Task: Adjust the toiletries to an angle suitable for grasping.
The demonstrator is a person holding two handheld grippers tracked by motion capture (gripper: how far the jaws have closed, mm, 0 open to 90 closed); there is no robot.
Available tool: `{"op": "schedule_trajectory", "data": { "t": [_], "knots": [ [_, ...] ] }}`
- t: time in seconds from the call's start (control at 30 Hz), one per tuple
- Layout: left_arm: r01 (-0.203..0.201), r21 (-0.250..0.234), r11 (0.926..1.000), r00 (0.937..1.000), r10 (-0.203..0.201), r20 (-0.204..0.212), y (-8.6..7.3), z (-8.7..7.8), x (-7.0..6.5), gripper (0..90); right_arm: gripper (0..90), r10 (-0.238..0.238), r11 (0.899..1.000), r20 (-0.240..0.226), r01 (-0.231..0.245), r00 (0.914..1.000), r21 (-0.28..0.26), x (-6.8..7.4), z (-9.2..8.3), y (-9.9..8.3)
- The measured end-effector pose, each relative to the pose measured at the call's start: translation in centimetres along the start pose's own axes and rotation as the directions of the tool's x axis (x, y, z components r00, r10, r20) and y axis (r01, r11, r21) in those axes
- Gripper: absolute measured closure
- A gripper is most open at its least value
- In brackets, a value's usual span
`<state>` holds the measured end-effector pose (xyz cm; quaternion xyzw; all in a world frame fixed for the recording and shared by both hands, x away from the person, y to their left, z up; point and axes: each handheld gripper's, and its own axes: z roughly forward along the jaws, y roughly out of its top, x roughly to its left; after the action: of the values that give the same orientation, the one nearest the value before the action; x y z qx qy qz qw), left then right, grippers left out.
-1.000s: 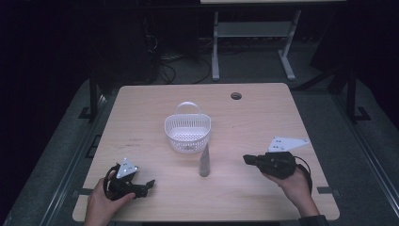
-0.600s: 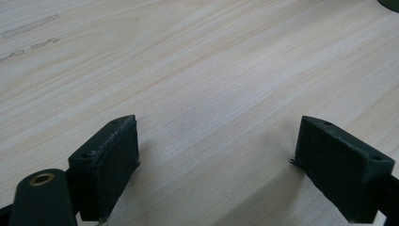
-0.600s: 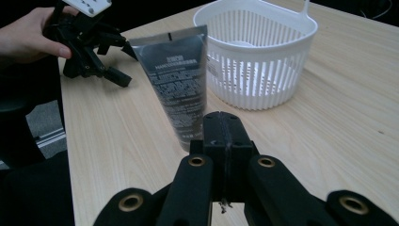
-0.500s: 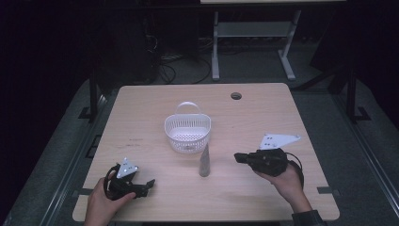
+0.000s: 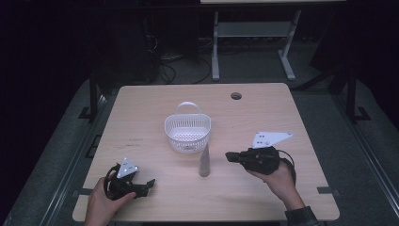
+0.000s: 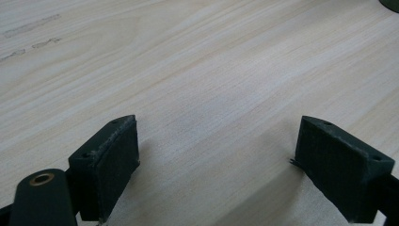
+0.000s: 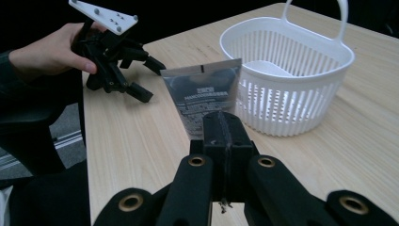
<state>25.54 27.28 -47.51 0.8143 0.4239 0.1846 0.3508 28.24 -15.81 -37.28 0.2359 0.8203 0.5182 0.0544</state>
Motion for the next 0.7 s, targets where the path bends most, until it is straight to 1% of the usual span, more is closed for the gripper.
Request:
{"op": "schedule_trajectory", "data": {
  "t": [0.33,0.47,0.53,0.7],
  "knots": [
    [-0.001,0.005,1.0,1.0,0.001,-0.006,0.0,0.0,0.0,13.0,89.8,-0.017,1.0,-0.042,0.018,0.999,0.008,0.7,1.6,0.8],
    [0.001,0.004,1.0,1.0,-0.001,-0.007,0.0,0.0,0.0,13.0,89.8,-0.026,1.0,-0.064,0.027,0.9976,0.012,1.1,2.5,1.2],
    [0.001,0.004,1.0,1.0,-0.001,-0.007,0.0,0.0,0.0,13.0,89.9,-0.029,0.999,-0.068,0.03,0.9973,0.013,1.1,2.7,1.3],
    [0.001,0.005,1.0,1.0,-0.001,-0.008,0.0,0.0,0.0,13.0,89.9,-0.041,0.999,-0.089,0.043,0.9952,0.021,1.4,3.6,1.6]
  ]
}}
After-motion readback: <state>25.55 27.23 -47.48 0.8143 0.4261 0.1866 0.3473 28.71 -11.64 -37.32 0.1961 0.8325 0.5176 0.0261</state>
